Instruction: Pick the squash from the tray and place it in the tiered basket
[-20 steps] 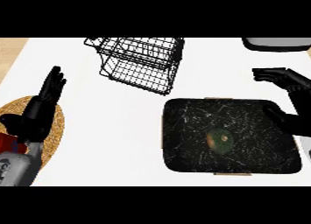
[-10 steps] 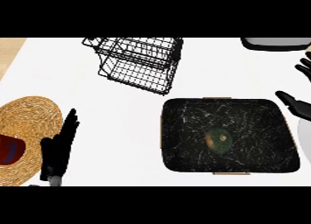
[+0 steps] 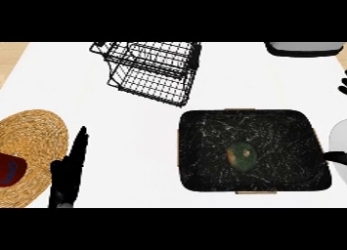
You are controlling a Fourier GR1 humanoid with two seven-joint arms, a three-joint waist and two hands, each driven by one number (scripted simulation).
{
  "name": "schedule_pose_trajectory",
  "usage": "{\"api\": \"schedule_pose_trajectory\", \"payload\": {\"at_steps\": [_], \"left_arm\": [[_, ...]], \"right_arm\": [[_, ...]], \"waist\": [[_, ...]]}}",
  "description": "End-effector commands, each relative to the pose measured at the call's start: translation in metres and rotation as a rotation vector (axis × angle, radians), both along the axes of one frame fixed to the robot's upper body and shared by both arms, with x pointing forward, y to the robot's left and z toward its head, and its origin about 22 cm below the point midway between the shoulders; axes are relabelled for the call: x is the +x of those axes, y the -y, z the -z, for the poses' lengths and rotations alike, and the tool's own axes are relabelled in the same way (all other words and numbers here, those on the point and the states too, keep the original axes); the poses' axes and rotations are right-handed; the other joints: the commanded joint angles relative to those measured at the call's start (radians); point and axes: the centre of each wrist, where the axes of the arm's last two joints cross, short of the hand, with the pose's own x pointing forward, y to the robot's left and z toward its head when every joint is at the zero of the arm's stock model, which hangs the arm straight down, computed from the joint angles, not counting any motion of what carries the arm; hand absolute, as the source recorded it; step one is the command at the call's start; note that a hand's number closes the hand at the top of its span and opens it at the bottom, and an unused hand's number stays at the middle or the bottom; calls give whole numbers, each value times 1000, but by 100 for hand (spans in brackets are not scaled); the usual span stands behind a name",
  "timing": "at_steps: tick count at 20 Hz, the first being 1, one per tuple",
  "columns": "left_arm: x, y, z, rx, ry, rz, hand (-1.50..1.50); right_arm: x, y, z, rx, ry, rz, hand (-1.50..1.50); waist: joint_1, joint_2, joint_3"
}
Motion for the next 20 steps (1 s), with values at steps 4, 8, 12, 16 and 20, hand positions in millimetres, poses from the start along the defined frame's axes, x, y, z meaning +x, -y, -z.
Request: {"api": "schedule_pose_trajectory", "payload": {"at_steps": [4,8,12,16,20], "left_arm": [[-7,1,2,8,-23,-7,0],[-7,-3,9,1,-33,4,0],[7,-5,4,2,-25,8,0],[6,-4,-2,6,-25,6,0],[21,-8,1,-22,-23,16,0]], "right_arm": [[-26,-24,-43,-470,-133,-134,-150],[-39,-66,-52,-631,-118,-58,-150],[-52,-92,-51,-669,-136,-9,-150],[-51,-106,-33,-745,-168,12,-150],[-66,-147,-28,-791,-136,24,-150]], "waist": [[-7,-1,-3],[3,3,-3],[8,6,-2],[13,7,-1],[10,7,-2]]}}
